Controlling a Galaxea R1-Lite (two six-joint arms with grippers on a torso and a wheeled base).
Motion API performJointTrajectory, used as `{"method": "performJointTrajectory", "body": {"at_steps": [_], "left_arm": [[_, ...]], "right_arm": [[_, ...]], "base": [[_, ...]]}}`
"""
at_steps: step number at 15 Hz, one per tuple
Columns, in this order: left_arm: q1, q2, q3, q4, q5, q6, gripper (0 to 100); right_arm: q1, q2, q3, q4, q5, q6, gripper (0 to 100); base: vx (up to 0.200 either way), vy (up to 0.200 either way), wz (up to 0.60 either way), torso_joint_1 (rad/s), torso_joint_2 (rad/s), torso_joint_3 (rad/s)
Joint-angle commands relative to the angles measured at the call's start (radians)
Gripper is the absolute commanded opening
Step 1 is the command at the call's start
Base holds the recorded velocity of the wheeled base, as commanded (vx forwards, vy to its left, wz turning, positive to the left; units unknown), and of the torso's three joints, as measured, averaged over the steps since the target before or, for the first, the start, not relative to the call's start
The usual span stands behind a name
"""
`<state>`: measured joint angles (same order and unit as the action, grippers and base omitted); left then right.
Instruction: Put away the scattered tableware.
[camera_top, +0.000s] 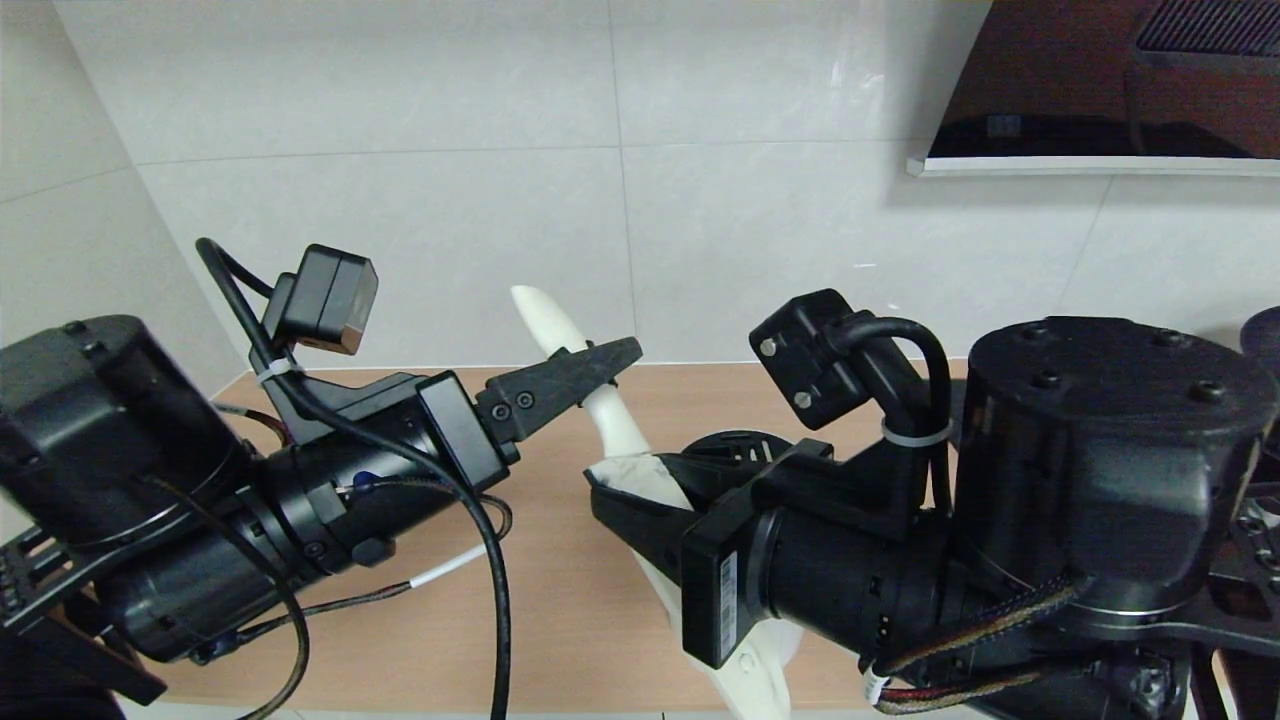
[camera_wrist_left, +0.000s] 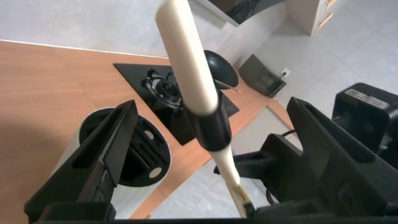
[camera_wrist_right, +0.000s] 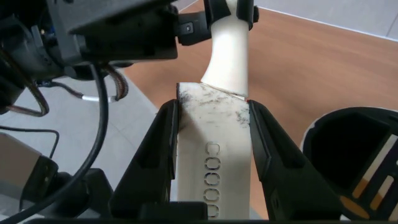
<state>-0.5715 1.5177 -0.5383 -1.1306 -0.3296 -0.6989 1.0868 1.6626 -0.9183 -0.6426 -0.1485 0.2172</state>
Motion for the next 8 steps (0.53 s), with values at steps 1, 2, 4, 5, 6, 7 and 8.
{"method": "performJointTrajectory", "body": {"at_steps": [1,2,4,5,6,7,8], "left_arm": [[-0.001,-0.004,0.000,-0.001,0.000,-0.001,100],[-0.002,-0.004,0.000,0.000,0.000,-0.001,100],[-0.002,-0.002,0.000,0.000,0.000,-0.001,0],[-0.002,-0.002,0.000,0.000,-0.002,-0.001,0],[-0.002,-0.002,0.000,0.000,-0.002,-0.001,0],[-0.002,-0.002,0.000,0.000,-0.002,-0.002,0],[-0.002,-0.001,0.000,0.000,-0.002,-0.002,0]], "right_arm": [[0.007,0.002,0.003,0.000,0.000,-0.001,0],[0.008,0.002,0.003,0.000,0.000,-0.001,0],[0.019,0.002,0.009,0.000,0.001,-0.001,0],[0.021,0.002,0.009,0.000,0.001,-0.002,0],[0.021,0.002,0.009,0.000,0.000,-0.002,0],[0.021,-0.001,0.009,0.000,0.000,-0.002,0],[0.021,-0.004,0.009,0.000,0.000,-0.002,0]], "base": [[0.000,0.000,0.00,0.000,0.00,0.000],[0.000,0.000,0.00,0.000,0.00,0.000],[0.000,0.000,0.00,0.000,0.00,0.000],[0.000,0.000,0.00,0.000,0.00,0.000],[0.000,0.000,0.00,0.000,0.00,0.000],[0.000,0.000,0.00,0.000,0.00,0.000],[0.000,0.000,0.00,0.000,0.00,0.000]]}}
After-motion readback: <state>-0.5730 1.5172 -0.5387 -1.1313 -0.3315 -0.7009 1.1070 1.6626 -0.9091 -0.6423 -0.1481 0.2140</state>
